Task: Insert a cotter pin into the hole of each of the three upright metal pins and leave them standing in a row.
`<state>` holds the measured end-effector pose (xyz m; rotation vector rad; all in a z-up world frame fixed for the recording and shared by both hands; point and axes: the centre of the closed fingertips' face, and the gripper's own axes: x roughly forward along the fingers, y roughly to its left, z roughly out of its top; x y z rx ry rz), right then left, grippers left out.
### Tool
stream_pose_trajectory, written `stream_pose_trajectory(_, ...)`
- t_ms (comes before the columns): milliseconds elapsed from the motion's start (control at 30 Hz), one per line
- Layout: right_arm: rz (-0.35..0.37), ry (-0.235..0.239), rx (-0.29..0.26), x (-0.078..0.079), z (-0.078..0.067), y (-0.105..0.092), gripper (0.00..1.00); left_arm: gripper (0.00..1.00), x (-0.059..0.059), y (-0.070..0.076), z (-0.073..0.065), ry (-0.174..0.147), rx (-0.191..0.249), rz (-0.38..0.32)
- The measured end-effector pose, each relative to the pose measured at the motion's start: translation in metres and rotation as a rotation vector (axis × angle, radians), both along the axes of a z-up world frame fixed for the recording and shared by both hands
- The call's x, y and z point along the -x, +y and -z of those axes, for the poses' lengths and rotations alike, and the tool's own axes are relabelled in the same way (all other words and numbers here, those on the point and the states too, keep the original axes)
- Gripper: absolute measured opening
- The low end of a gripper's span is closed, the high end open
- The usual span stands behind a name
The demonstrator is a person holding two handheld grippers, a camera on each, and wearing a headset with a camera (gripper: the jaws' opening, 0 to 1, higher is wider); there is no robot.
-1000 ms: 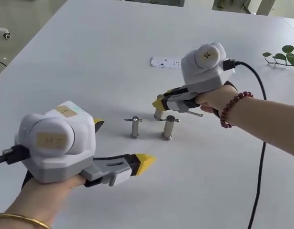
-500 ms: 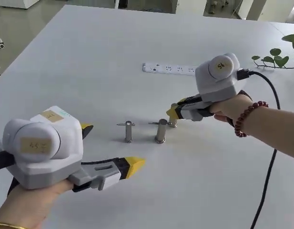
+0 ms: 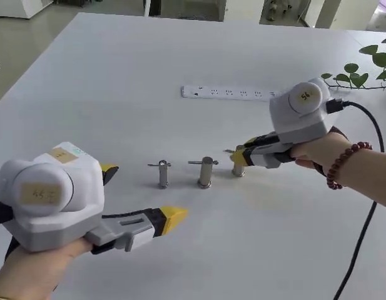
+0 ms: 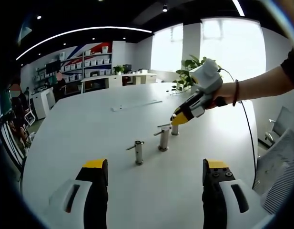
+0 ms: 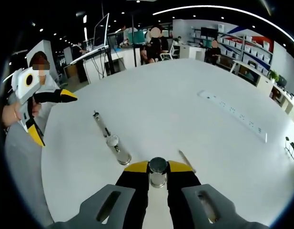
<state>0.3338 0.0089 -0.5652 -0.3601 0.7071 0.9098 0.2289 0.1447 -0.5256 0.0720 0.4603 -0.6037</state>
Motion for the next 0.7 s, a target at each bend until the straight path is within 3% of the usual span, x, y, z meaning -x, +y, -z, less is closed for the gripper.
stream_pose_trajectory(300, -0.035, -0.008, 0.01, 0.013, -0.002, -0.001, 0.08, 0.81, 0.002, 0.0, -0.001, -0.002, -0.003, -0.001)
stream_pose_trajectory(700, -0.005, -0.008, -0.023, 0.032, -0.009, 0.005, 0.08, 0.81, 0.003, 0.002, -0.004, -0.008, -0.002, -0.009)
